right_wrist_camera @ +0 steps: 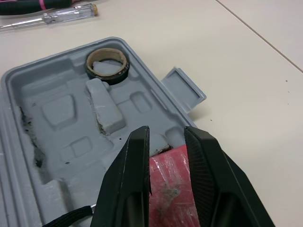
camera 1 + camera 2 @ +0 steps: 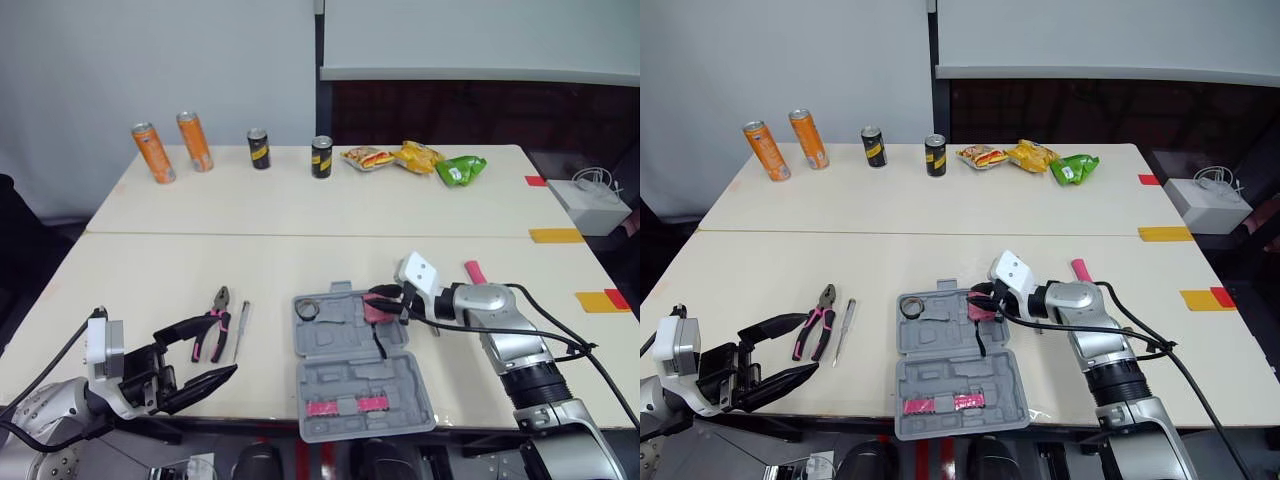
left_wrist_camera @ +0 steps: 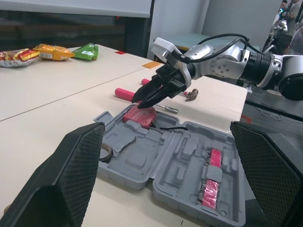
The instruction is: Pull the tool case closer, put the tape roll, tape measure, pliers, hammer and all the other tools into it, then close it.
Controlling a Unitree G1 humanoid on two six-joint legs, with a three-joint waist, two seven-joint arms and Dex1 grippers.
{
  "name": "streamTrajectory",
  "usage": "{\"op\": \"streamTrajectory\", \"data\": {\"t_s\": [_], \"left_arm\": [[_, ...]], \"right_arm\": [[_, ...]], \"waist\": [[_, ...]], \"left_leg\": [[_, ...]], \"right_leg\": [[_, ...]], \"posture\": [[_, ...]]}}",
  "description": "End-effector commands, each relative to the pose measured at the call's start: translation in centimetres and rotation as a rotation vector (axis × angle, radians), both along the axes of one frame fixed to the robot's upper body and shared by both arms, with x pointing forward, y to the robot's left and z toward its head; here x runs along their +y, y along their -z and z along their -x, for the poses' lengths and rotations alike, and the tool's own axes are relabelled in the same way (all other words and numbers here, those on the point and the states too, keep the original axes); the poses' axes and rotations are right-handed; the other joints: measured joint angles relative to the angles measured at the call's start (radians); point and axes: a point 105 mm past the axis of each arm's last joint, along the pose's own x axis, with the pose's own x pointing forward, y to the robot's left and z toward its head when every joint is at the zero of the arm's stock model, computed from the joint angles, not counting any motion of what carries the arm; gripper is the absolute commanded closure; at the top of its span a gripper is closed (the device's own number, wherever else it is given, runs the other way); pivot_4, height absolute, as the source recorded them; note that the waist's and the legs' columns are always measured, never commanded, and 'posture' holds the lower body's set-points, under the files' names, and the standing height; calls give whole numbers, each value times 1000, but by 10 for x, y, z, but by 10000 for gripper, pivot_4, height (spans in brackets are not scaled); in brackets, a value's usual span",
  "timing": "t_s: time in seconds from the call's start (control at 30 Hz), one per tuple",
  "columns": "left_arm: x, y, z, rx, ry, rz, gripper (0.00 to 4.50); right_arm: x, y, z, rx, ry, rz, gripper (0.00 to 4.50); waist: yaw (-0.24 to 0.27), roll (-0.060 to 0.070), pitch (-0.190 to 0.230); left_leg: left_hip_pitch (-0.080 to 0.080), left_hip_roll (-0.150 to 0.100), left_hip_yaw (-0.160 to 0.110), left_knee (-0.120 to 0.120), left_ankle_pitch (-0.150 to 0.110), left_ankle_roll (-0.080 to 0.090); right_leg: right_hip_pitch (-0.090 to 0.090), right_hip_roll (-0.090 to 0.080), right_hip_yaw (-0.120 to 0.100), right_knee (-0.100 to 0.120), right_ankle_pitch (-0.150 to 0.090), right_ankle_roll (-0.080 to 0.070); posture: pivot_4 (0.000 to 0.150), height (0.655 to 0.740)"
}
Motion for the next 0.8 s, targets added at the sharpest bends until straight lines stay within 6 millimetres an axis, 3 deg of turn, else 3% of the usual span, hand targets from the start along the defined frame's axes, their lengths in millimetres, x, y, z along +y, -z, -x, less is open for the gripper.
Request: {"op": "streamTrajectory", "data": {"t_s": [0.03,0.07,0.2,0.33,0.5,0.7,0.8], "left_arm": [[1,-7,0,-31,-3,-8,0],[1,-7,0,-31,-3,-8,0],[2,-6,-2,-32,-13,-3,0],[3,-4,-3,-31,-23,-2,0],[5,-2,-5,-30,-38,-1,0],[6,2,-8,-12,-72,2,0],[6,5,-10,6,-93,7,0]], "right_arm": [[-6,-7,-5,-40,42,-40,33048],[-6,-7,-5,-41,43,-40,33048],[-21,29,-3,48,174,-55,33048],[-21,65,2,143,256,-38,33048],[-25,95,10,194,297,10,33048],[-26,108,14,190,322,35,33048],[-17,82,7,61,293,-110,33048]], "waist": [[0,0,0],[0,0,0],[1,-1,-1],[-1,-5,-3],[1,-11,-11],[0,-15,-17],[2,-16,-17]], "left_leg": [[0,0,0,0,0,0],[0,0,0,-1,0,0],[0,0,0,-2,0,0],[1,0,1,-2,0,0],[5,0,0,-3,0,0],[17,0,-1,-3,0,-1],[21,-1,-2,-4,-1,-1]], "right_leg": [[0,0,0,0,0,0],[0,0,0,-1,0,0],[0,0,0,-2,0,0],[3,0,0,-2,0,0],[7,0,1,-2,0,0],[14,0,3,-3,-2,4],[20,0,3,-4,-6,10]], "posture": [[1500,7400],[1500,7400],[1500,7400],[1500,7400],[1500,7400],[1500,7400],[1500,7400]]}}
